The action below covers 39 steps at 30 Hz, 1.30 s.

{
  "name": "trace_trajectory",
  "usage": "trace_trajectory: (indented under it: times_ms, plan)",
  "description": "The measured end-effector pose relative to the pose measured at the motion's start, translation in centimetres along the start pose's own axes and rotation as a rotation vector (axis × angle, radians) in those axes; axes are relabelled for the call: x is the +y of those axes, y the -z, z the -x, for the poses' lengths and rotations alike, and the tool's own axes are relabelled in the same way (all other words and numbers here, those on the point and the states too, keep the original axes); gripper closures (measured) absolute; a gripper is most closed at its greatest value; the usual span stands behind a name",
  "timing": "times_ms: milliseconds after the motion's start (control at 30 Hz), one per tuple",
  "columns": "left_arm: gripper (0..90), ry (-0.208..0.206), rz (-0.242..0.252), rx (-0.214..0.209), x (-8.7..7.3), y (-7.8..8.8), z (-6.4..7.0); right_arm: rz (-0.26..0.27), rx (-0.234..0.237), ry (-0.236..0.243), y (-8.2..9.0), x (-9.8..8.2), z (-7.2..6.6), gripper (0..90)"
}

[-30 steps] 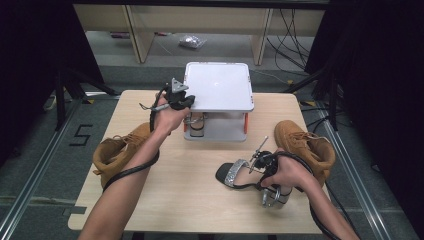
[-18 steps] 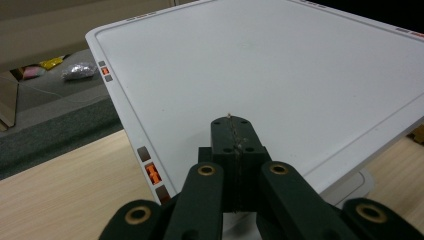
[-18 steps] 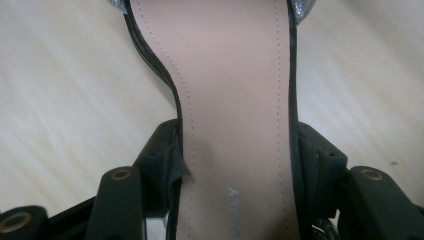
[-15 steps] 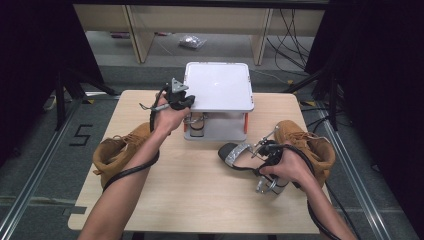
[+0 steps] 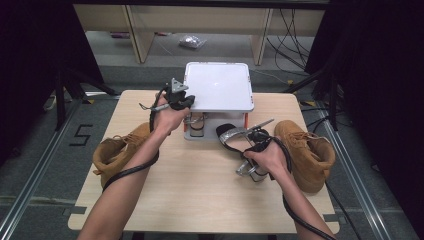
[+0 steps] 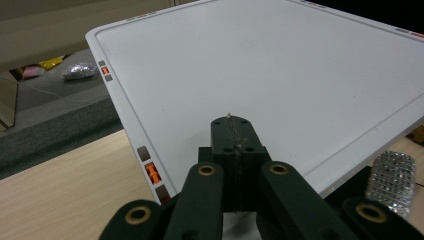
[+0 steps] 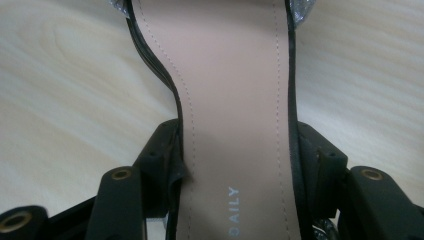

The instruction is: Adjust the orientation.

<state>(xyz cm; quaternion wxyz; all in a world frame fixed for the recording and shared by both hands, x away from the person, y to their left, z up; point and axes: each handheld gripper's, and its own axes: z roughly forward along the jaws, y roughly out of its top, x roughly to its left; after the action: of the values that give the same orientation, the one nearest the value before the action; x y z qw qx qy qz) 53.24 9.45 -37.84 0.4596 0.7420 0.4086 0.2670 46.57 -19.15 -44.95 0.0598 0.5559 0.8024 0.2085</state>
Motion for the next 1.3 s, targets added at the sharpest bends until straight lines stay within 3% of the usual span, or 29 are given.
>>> trace_trajectory:
  times_ms: [133, 200, 233, 400, 767, 1033, 1267, 1300]
  plan:
    - [89.8, 0.0, -0.001, -0.006, 0.0, 0.0, -0.1, 0.015, -0.023, -0.049, -0.8, 1.0, -0.8, 43.7]
    - [89.8, -0.001, 0.0, -0.005, 0.0, 0.0, -0.1, 0.02, -0.021, -0.046, -0.9, 1.1, -0.9, 43.7]
    - [89.8, 0.001, 0.001, -0.005, 0.0, 0.0, 0.0, 0.007, -0.022, -0.087, -1.1, 1.4, -1.2, 43.7]
    - [89.8, -0.007, 0.002, -0.003, 0.0, 0.0, 0.0, 0.007, -0.046, -0.134, -2.2, 2.1, -1.7, 43.7]
    - [89.8, 0.003, 0.0, -0.004, 0.0, 0.1, -0.1, 0.001, -0.061, -0.159, -3.3, 2.6, -2.3, 43.5]
    - [89.8, 0.008, 0.0, -0.007, 0.0, 0.0, -0.1, -0.02, -0.115, -0.188, -3.6, 2.9, -3.2, 43.2]
    - [89.8, 0.006, -0.001, -0.005, 0.0, 0.0, 0.0, -0.042, -0.113, -0.164, -3.4, 3.0, -3.2, 41.0]
    - [89.8, 0.006, -0.002, -0.004, 0.0, 0.0, 0.0, -0.036, -0.123, -0.163, -3.2, 3.1, -3.4, 35.5]
